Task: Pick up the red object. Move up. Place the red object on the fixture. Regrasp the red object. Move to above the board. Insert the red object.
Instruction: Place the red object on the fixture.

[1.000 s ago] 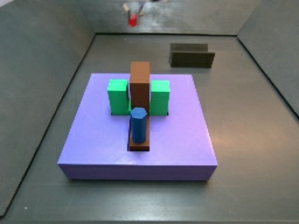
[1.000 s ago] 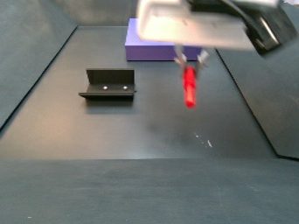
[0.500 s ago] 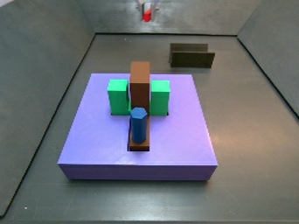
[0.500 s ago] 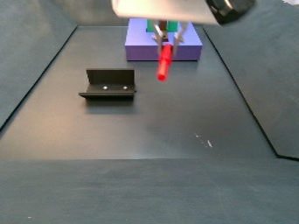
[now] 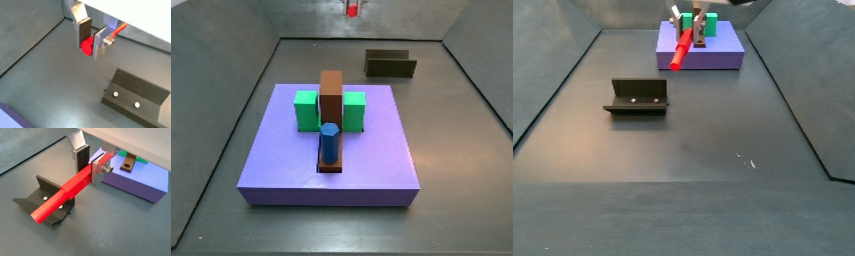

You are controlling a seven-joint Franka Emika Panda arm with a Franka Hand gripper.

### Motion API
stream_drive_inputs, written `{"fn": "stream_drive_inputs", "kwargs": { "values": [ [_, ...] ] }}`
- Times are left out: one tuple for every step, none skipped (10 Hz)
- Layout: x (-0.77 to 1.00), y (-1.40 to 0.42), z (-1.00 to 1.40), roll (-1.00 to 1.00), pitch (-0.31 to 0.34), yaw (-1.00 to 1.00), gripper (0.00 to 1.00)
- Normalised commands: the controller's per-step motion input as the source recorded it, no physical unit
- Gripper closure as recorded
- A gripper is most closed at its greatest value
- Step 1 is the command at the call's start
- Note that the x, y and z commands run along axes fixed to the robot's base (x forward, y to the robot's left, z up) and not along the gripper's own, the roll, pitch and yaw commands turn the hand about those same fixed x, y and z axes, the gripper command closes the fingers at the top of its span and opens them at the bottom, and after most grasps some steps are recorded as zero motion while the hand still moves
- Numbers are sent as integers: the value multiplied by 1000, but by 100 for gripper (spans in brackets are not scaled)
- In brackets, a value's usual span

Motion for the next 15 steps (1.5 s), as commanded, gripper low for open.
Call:
{"fn": "stream_drive_inputs", "kwargs": {
  "values": [
    [834, 0, 0, -940, 60, -180, 100],
    [760, 0, 0, -1000, 0, -149, 100],
    [749, 0, 0, -1000, 0, -157, 100],
    [729, 20, 0, -1000, 0, -140, 100],
    [720, 40, 0, -1000, 0, -106, 100],
    [723, 9, 0, -1000, 0, -66, 100],
    [723, 9, -6, -1000, 0, -69, 100],
    [749, 31, -40, -1000, 0, -26, 100],
    [574, 100, -123, -954, 31, 0, 100],
    [649, 3, -194, -860, 29, 0, 100],
    [677, 0, -249, -806, 23, 0, 100],
    [640, 0, -294, -746, 91, 54, 100],
    [606, 0, -289, -669, 197, 177, 100],
    [594, 0, -289, -631, 209, 209, 100],
    [569, 0, -240, -517, 254, 231, 100]
  ]
}}
